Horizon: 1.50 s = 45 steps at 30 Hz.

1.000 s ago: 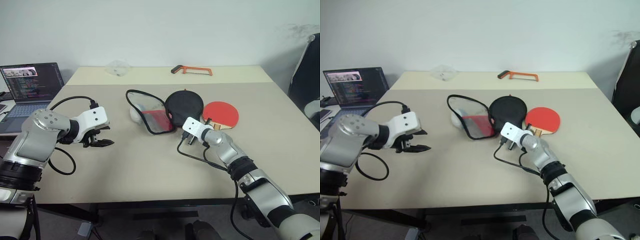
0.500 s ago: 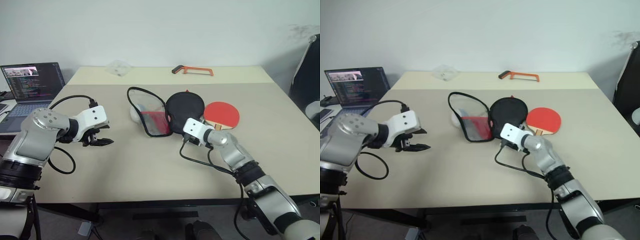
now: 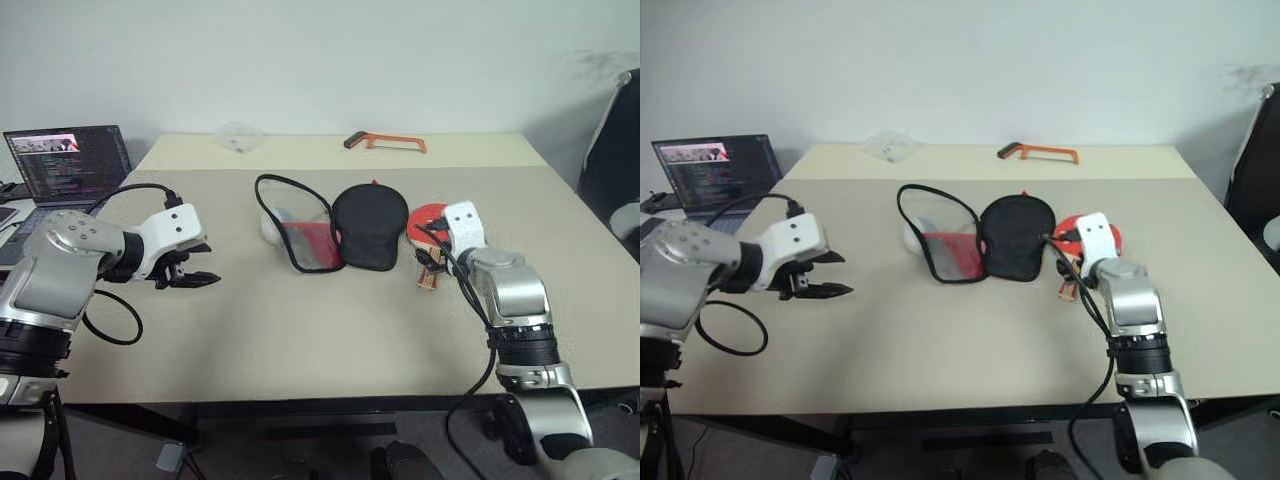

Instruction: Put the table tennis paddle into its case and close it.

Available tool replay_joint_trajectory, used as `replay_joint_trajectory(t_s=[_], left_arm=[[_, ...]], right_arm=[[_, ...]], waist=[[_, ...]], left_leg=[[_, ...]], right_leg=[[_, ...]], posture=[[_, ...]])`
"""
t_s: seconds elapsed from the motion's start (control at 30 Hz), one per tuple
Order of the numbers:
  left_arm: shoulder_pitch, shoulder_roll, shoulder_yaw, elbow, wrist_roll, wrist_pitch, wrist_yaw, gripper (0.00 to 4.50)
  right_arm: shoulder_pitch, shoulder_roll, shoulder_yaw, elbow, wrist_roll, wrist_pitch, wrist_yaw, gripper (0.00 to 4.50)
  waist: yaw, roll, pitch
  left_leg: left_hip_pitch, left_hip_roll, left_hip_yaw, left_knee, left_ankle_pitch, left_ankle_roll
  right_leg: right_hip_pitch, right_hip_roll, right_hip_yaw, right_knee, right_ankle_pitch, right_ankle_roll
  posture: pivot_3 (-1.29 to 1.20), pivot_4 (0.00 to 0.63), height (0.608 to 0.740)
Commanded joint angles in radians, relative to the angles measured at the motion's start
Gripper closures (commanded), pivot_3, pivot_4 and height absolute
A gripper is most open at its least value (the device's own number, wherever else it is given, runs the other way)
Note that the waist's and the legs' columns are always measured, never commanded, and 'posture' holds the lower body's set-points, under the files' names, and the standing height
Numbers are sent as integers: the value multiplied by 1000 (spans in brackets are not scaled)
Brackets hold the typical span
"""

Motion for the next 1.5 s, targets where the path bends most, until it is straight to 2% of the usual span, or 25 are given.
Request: replay_joint_trajectory(t_s=[0.03,0.1,0.3,0.57,0.67,0.97,1.13,1.3,1.37,1.5], left_arm=[[-17,4,19,-27,-5,-3,2,1359],[-12,5,22,-33,-7,-1,2,1359],[5,9,33,-47,-12,5,7,1359],[38,21,53,-74,-24,19,17,1359],[45,21,55,-80,-26,22,23,1359],[42,13,46,-86,-28,20,35,1359],[40,11,45,-87,-28,20,39,1359],[36,11,45,-87,-29,22,42,1359],[40,16,47,-85,-30,21,44,1359],[42,20,49,-82,-30,21,46,1359]], right_arm=[[-62,28,-75,28,4,22,-146,17],[-80,48,-110,56,12,28,-215,17],[-114,108,-132,75,44,103,-302,17],[-127,206,-146,-80,66,243,-386,17],[-134,240,-144,-58,27,297,-458,17],[-181,255,-195,130,45,160,-575,17],[-240,236,-218,259,62,55,-632,1491],[-257,223,-242,307,80,14,-686,3266],[-256,213,-252,285,87,25,-703,3482],[-284,195,-254,207,88,58,-722,3482]], waist=[[0,0,0],[-1,0,0],[-2,0,0],[-3,0,0],[-3,0,0],[-11,0,0],[-14,0,0],[-13,0,0],[-13,0,0],[-8,0,0]], left_leg=[[0,0,1,0,0,0],[0,0,3,0,0,0],[0,0,5,-1,0,1],[-1,0,6,-1,-1,1],[-1,0,6,-1,-1,1],[0,0,8,-1,0,2],[1,0,9,-1,1,4],[0,0,10,-1,2,5],[0,-1,10,-1,2,5],[-1,-1,9,-1,2,5]], right_leg=[[-1,0,1,0,0,0],[-1,0,2,0,1,1],[-2,0,4,-1,1,2],[-3,0,6,1,1,2],[-3,0,6,1,1,2],[-3,0,7,0,2,2],[-2,0,8,-1,7,4],[-2,0,9,-2,8,4],[-3,0,9,-3,8,4],[-3,0,9,-3,8,4]], posture=[[0,150,740],[0,150,740],[0,150,740],[0,150,740],[0,150,740],[0,150,740],[0,150,740],[0,150,740],[0,150,740],[0,150,740]])
